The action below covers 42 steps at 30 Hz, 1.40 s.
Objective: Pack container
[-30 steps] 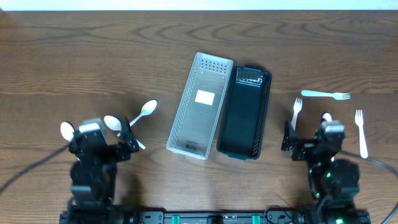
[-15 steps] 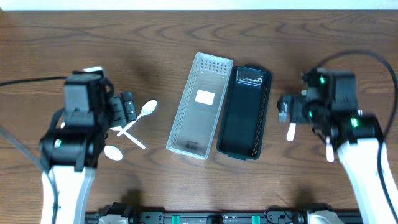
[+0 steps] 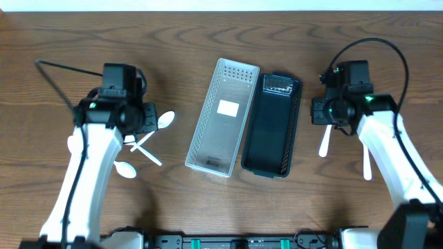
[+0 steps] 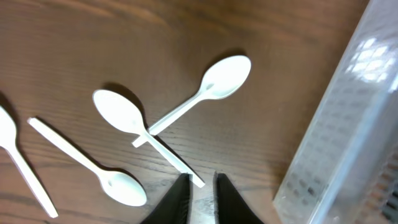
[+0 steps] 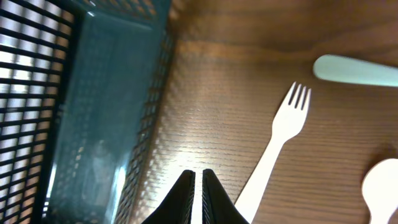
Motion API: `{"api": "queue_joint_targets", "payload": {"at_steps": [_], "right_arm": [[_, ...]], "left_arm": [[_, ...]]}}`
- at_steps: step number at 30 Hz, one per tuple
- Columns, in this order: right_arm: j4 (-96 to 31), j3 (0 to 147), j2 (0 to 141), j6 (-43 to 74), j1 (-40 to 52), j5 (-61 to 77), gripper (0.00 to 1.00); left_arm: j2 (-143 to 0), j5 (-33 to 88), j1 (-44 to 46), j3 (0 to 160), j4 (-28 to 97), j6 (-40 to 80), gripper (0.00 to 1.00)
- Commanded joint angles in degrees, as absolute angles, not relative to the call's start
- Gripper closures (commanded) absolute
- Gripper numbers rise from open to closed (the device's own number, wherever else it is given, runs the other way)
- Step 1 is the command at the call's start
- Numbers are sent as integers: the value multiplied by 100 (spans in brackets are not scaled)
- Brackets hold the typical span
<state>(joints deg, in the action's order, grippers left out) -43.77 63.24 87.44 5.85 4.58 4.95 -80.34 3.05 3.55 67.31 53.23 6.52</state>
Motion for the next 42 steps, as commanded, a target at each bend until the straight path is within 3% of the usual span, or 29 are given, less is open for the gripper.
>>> {"api": "queue_joint_targets", "payload": {"at_steps": [1,5,20,26,31,42], "right_arm": [[-4318,6445,9061,572,528,449,92],[-4136,6445,9461,576,530,458,94],[-3271,6445,10503,576,532,1212,88],[-3218,6445,10512,576,534,1232,87],[-3181,6445,10512,578,532,1278,87],[-2707,6445,10512,569,534,2305,85]], "left_arm": [[-8420,416,373,6805,5330,628,93],[-8792,589,412,6805,5306,624,94],[-9059,607,1459,6772,5242,626,94],[-9126,663,1487,6755,5249,582,94],[-9369,1452,1487,6685,5288,497,94],[-9697,1789,1487,6622,5776,495,94]]}}
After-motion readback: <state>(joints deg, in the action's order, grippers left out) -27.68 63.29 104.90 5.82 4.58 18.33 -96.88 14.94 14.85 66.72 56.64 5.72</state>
